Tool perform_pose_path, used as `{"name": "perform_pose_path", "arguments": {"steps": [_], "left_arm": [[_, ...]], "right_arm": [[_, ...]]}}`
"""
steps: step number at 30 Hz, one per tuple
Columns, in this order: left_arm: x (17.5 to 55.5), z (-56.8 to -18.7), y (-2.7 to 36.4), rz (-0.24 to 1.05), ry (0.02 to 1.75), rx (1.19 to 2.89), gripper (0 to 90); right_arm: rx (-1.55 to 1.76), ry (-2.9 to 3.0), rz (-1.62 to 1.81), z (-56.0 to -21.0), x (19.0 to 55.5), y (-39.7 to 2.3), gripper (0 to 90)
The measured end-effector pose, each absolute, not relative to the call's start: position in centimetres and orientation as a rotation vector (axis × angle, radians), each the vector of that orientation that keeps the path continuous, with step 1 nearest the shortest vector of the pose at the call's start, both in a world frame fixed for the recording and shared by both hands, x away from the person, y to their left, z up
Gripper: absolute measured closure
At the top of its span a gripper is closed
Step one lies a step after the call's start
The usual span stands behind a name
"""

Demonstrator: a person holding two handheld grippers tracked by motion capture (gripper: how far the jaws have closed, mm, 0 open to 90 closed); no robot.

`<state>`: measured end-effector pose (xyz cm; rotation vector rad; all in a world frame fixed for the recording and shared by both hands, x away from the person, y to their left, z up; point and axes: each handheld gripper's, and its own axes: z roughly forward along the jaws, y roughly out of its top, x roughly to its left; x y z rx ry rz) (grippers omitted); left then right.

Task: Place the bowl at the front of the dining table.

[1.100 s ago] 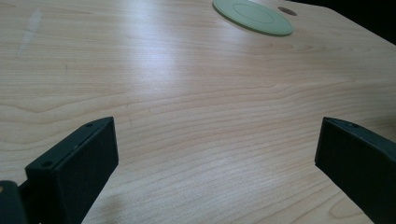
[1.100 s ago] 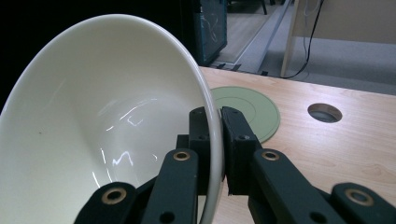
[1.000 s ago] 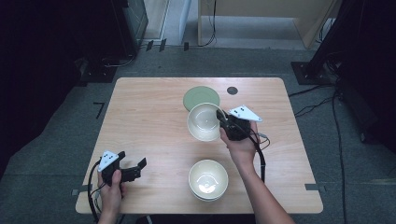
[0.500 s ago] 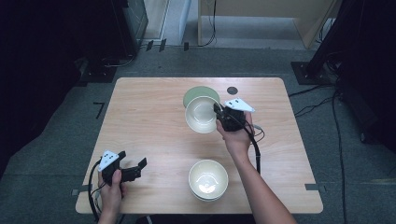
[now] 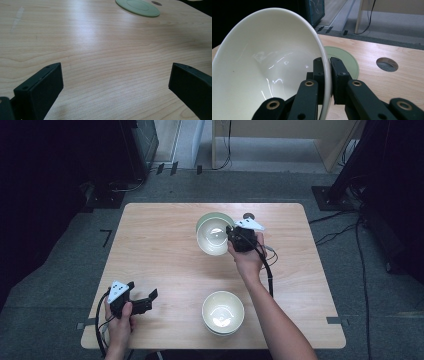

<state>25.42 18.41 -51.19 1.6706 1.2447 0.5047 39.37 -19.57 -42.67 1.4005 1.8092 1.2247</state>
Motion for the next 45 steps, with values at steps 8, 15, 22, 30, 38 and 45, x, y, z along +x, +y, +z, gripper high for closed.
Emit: {"name": "perform_pose_path", "arguments": {"steps": [8,15,22,30,38,45], "left_arm": [[25.4,-51.2,18.4,0.502,1.246,1.669,0.0],[25.5,-51.2,18.5,0.497,1.247,1.667,0.0],[25.5,-51.2,18.4,0.494,1.245,1.666,0.0],[25.5,-51.2,18.5,0.491,1.243,1.664,0.0],[25.5,-51.2,18.5,0.490,1.243,1.664,0.0],[25.5,-51.2,18.5,0.485,1.243,1.657,0.0]], "right_arm": [[1.427,1.816,1.177,-43.0,41.4,-19.3,84.5],[1.499,1.823,1.156,-43.6,43.5,-18.9,84.6],[1.594,1.830,1.115,-44.4,45.5,-18.8,84.6],[1.708,1.819,1.056,-44.9,47.9,-18.9,84.6],[1.916,1.787,1.041,-46.2,50.1,-19.3,84.6],[2.019,1.746,1.004,-47.4,51.6,-19.5,84.6]]}}
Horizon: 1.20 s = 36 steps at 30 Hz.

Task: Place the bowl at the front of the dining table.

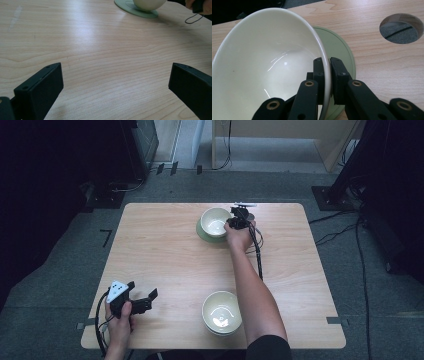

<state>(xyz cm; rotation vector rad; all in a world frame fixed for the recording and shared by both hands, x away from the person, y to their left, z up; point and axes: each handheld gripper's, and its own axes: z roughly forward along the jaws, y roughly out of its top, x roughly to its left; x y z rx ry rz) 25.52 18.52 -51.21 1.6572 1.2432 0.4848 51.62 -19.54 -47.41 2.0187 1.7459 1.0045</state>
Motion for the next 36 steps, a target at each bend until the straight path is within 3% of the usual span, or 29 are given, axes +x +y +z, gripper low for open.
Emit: {"name": "perform_pose_path", "arguments": {"steps": [27,34,36], "left_arm": [[25.5,-51.2,18.5,0.482,1.241,1.661,0.0],[25.5,-51.2,18.4,0.484,1.241,1.664,0.0],[25.5,-51.2,18.4,0.484,1.241,1.664,0.0]], "right_arm": [[2.228,1.656,1.027,-48.5,53.7,-19.9,84.1],[2.196,1.682,1.102,-48.3,53.6,-20.5,77.5],[2.178,1.702,1.141,-48.2,53.5,-20.8,72.0]]}}
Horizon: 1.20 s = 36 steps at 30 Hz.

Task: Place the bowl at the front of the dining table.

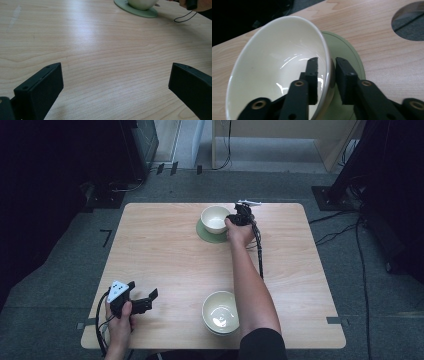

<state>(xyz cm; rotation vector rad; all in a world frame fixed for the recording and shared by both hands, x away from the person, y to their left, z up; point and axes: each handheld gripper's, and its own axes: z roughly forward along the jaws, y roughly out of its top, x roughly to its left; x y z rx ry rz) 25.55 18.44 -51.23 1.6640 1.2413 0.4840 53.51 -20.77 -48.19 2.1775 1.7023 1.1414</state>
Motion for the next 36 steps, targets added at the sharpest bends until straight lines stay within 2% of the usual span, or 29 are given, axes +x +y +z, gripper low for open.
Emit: {"name": "perform_pose_path", "arguments": {"steps": [8,9,19,22,26,36], "left_arm": [[25.5,-51.2,18.4,0.488,1.243,1.667,0.0],[25.6,-51.2,18.3,0.490,1.242,1.668,0.0],[25.6,-51.2,18.3,0.491,1.242,1.671,0.0],[25.6,-51.3,18.3,0.491,1.241,1.671,0.0],[25.6,-51.3,18.3,0.491,1.241,1.675,0.0],[25.6,-51.3,18.2,0.494,1.240,1.680,0.0]], "right_arm": [[2.059,1.811,1.179,-47.6,53.0,-20.8,38.9],[2.034,1.832,1.191,-47.5,52.9,-20.8,37.1],[1.847,1.890,1.221,-47.1,50.6,-21.2,31.0],[1.823,1.881,1.278,-47.1,49.5,-21.4,20.7],[1.758,1.886,1.288,-47.1,48.5,-21.8,14.4],[1.585,1.872,1.280,-47.0,46.1,-22.7,13.4]]}}
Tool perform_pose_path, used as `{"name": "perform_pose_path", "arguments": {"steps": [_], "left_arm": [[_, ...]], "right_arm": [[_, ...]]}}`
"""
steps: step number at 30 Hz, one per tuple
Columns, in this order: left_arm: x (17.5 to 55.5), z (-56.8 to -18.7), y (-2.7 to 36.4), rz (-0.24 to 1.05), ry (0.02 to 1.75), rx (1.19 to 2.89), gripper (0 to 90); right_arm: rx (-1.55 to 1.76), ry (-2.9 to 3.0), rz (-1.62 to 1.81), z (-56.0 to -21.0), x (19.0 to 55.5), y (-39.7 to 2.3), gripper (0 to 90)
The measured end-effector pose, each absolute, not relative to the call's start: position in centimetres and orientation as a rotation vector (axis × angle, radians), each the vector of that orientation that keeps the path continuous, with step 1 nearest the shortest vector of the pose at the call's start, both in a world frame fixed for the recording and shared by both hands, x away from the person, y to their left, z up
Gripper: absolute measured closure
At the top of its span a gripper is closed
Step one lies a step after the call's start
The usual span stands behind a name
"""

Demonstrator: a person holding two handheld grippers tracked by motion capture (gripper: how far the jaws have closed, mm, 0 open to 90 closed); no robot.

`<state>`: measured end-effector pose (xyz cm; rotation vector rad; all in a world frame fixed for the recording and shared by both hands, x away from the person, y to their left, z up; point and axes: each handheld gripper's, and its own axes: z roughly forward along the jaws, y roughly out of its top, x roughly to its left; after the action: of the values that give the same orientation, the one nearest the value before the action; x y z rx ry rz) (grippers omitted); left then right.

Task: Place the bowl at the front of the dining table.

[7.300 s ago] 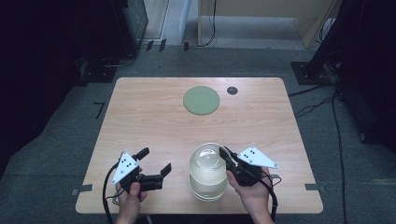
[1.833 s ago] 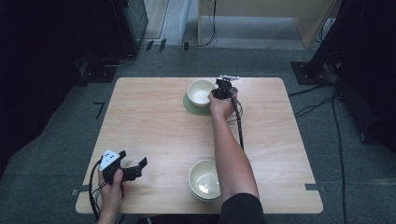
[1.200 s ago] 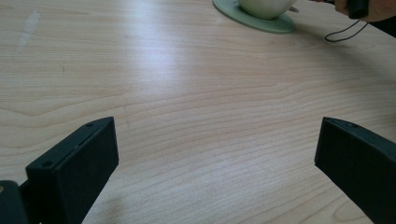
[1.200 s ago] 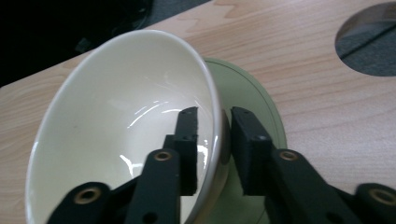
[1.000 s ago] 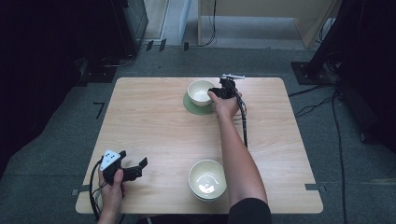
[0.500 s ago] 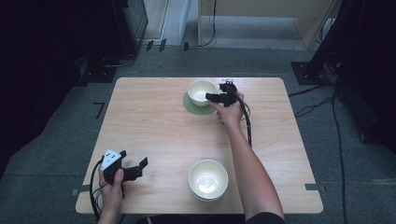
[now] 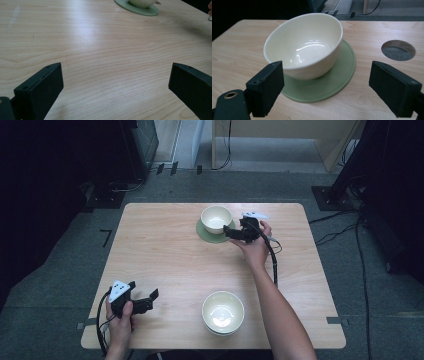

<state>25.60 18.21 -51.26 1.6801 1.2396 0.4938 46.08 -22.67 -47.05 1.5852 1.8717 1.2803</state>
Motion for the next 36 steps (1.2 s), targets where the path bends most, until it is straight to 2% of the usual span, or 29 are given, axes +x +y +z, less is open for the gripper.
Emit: {"name": "perform_pose_path", "arguments": {"steps": [18,29,36], "left_arm": [[25.6,-51.3,18.2,0.496,1.241,1.683,0.0],[25.6,-51.3,18.1,0.501,1.241,1.686,0.0],[25.5,-51.3,18.1,0.502,1.240,1.688,0.0]], "right_arm": [[1.535,1.909,1.219,-47.5,42.9,-23.9,7.4],[1.536,1.937,1.255,-47.5,41.2,-24.3,0.4],[1.557,1.920,1.281,-47.7,40.1,-25.1,0.2]]}}
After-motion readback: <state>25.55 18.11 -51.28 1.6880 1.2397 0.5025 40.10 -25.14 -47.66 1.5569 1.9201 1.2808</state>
